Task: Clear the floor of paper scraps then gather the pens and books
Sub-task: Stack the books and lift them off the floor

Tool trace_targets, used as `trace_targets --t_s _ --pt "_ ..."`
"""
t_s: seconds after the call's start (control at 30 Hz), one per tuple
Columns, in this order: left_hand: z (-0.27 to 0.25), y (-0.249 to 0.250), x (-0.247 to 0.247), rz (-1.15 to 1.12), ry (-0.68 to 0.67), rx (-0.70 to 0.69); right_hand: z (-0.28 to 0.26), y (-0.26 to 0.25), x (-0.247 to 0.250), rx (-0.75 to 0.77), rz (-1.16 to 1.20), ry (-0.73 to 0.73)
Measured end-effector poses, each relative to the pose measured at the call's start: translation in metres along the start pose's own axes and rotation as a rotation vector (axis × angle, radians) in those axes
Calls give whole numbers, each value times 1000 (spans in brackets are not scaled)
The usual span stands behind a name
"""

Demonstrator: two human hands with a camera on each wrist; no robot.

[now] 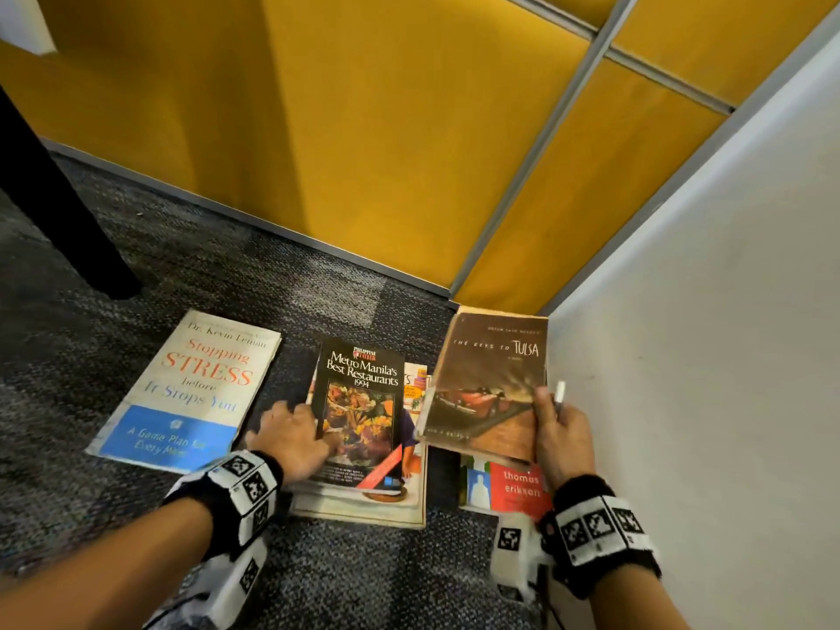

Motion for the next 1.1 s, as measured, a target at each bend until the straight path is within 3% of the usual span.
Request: trace_targets --t_s 0.13,0.27,0.4,0.57,0.67,0.73,0.8,0.93,1.1 --pt "-2 6 -1 177 51 -76 -11 13 -30 -6 13 -51" --pt "1 -1 4 173 107 -163 -31 28 -75 -141 76 -285" --pt "1 -8 6 92 90 -183 -58 27 -131 -11 -197 -506" --pt "-7 2 6 232 139 -258 -56 23 -144 89 -526 -472" --pt "-11 7 8 203 144 -272 -44 18 -123 115 -697 -337" --pt "-11 10 8 145 131 -256 -29 28 -88 -22 -750 -155" --pt "-13 15 3 105 77 -214 -17 50 -57 -177 -787 -76" --pt "-11 24 -7 -4 21 -57 -9 94 -43 -386 -649 -226" --pt "6 15 -19 -159 -30 117 -22 128 -62 -597 -353 -433"
Point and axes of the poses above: each hand's wrist, its own z-axis towards the middle knuckle, its own x-axis out of the back of the hand, y = z × x, the point moved 7 cm from there along z, towards the middle knuckle, and after that the axes turned 6 degrees about -z, right-handed, at the moved point
